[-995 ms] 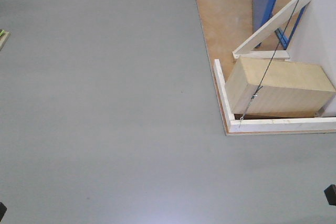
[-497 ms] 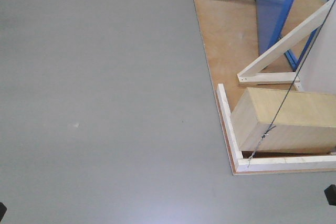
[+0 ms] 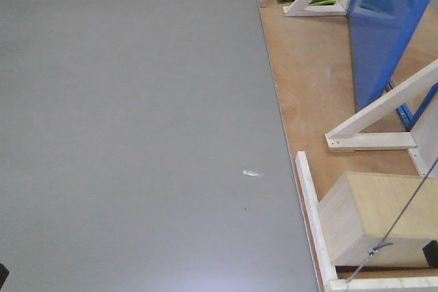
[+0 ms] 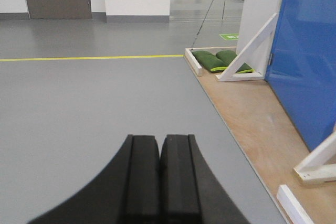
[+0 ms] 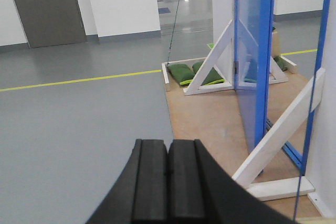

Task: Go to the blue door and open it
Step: 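Drive the base forward until beside the blue door panel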

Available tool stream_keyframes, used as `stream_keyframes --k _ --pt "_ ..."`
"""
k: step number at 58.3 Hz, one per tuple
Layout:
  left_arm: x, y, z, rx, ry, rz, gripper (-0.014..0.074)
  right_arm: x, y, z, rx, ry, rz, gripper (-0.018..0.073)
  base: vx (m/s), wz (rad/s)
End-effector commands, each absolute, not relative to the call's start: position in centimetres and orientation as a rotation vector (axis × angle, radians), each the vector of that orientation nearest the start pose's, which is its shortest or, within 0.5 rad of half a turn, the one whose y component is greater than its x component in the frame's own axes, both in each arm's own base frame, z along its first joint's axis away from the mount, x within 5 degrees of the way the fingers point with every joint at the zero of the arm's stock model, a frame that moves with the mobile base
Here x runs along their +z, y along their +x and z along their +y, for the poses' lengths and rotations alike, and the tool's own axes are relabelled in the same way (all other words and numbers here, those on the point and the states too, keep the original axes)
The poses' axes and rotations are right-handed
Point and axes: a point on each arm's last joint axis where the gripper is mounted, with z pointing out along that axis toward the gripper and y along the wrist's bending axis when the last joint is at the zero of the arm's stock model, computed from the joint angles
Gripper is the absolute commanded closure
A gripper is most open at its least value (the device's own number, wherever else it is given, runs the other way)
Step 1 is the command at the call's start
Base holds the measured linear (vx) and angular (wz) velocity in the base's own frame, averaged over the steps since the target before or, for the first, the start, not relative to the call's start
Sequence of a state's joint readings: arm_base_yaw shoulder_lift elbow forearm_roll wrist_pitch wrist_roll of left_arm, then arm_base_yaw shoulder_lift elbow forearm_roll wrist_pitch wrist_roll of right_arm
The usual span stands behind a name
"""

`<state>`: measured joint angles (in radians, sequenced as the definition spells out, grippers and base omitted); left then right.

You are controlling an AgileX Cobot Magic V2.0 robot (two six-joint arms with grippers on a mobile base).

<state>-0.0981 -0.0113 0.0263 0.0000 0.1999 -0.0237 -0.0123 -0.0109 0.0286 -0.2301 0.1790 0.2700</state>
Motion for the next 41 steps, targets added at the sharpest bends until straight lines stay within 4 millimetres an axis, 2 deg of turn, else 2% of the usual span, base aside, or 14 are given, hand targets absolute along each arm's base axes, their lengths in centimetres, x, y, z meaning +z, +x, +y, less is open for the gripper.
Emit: stream_keyframes --k 1,41 --pt "20.38 5.42 -0.54 -0.103 0.053 1.573 0.0524 19.56 5.59 -0.27 -0.004 0.052 1.581 0.0561 0.47 0.05" --pt "20.38 5.42 -0.54 -0.103 0.053 1.573 0.0524 19.57 5.59 -0.27 -0.004 0.051 1.580 0.0561 0.45 0.07"
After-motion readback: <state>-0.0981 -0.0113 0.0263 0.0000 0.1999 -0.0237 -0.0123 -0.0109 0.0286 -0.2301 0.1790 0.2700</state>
